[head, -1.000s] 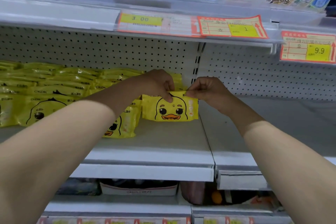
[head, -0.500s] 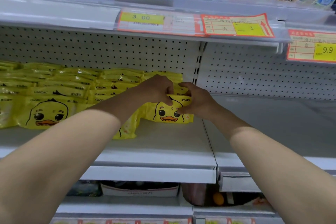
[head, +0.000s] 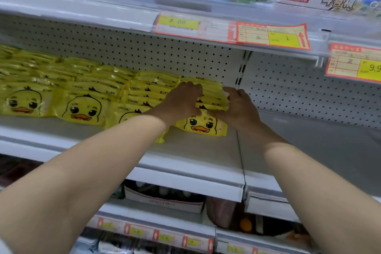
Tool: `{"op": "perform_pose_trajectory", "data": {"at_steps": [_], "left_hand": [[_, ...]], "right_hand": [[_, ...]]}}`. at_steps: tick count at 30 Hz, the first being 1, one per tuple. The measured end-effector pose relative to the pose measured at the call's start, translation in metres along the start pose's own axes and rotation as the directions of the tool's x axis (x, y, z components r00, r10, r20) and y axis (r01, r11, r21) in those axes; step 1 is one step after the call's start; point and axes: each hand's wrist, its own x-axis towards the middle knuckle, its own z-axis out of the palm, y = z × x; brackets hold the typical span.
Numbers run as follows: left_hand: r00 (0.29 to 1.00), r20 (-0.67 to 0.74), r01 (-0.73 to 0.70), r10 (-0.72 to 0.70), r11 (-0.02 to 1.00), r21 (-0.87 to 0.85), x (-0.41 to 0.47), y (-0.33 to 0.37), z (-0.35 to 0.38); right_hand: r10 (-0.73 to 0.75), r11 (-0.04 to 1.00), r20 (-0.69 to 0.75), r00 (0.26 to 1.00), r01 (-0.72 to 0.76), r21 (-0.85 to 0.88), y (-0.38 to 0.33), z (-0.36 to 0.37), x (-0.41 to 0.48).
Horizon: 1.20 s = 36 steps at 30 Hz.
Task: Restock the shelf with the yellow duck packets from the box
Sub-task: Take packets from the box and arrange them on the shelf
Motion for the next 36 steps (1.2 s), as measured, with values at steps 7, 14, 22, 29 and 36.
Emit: {"op": "perform_pose_trajectory", "data": {"at_steps": [7, 14, 22, 29, 36], "left_hand": [[0.969, -0.142, 0.190, -0.200, 0.978, -0.080, -0.049, -0.036, -0.027], [0.884, -0.258, 0.378, -0.390, 0.921, -0.097, -0.132, -0.117, -0.082], [0.810, -0.258, 0.524, -0.526, 0.848, -0.083, -0.295, -0.259, -0.152], [0.696, -0.218, 0.708, -0.685, 0.705, 0.045, -0.471, -0.381, -0.196], [0.568, -0.172, 0.820, -0.805, 0.571, 0.032, -0.590, -0.459, -0.200]], "right_hand": [[-0.103, 0.995, -0.016, 0.995, 0.102, -0.018, -0.046, -0.010, 0.008], [-0.194, 0.981, 0.105, 0.975, 0.195, 0.001, -0.157, 0.017, -0.023], [-0.317, 0.948, 0.183, 0.931, 0.313, 0.051, -0.341, 0.093, -0.090], [-0.475, 0.880, 0.352, 0.807, 0.433, 0.195, -0.501, 0.194, -0.169], [-0.551, 0.831, 0.477, 0.685, 0.502, 0.240, -0.596, 0.275, -0.225]]}}
